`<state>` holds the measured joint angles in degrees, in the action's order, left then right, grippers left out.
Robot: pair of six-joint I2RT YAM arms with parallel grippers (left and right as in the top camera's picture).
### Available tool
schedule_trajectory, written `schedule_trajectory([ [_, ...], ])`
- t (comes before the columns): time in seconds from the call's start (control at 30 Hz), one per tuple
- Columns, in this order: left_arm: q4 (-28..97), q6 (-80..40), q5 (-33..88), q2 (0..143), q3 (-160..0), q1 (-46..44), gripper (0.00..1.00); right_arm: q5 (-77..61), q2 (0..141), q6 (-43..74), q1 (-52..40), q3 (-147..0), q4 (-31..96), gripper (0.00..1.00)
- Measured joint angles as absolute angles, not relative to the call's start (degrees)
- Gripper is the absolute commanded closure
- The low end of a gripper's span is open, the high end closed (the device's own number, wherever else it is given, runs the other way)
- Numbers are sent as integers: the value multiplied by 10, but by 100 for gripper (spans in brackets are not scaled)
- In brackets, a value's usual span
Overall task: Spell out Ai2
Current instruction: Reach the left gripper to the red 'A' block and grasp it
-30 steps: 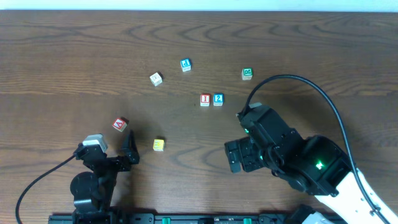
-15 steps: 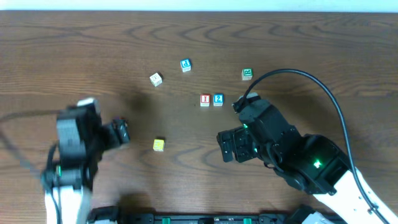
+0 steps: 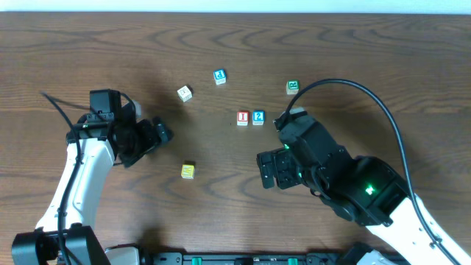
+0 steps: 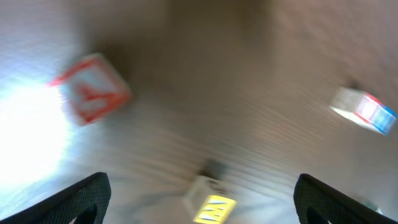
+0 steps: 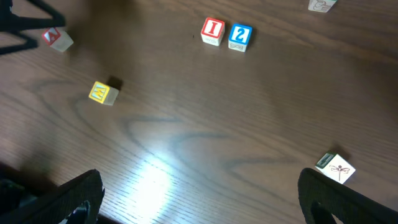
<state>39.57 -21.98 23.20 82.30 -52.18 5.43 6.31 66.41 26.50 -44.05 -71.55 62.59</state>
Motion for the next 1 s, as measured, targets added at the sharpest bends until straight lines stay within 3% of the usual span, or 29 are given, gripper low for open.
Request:
schedule_trajectory([
  [0.27, 405, -364, 104, 823, -522, 54, 0, 76, 686, 265, -441, -715, 625, 1],
  [0.57, 376, -426, 73, 869, -522, 54, 0, 80, 721, 265, -441, -715, 607, 1],
  [0.73, 350, -436, 74, 917, -522, 54, 14, 80, 721, 265, -439, -715, 601, 1],
  [1.0, 327, -437, 75, 942, -522, 54, 23, 83, 721, 265, -413, -715, 601, 1],
])
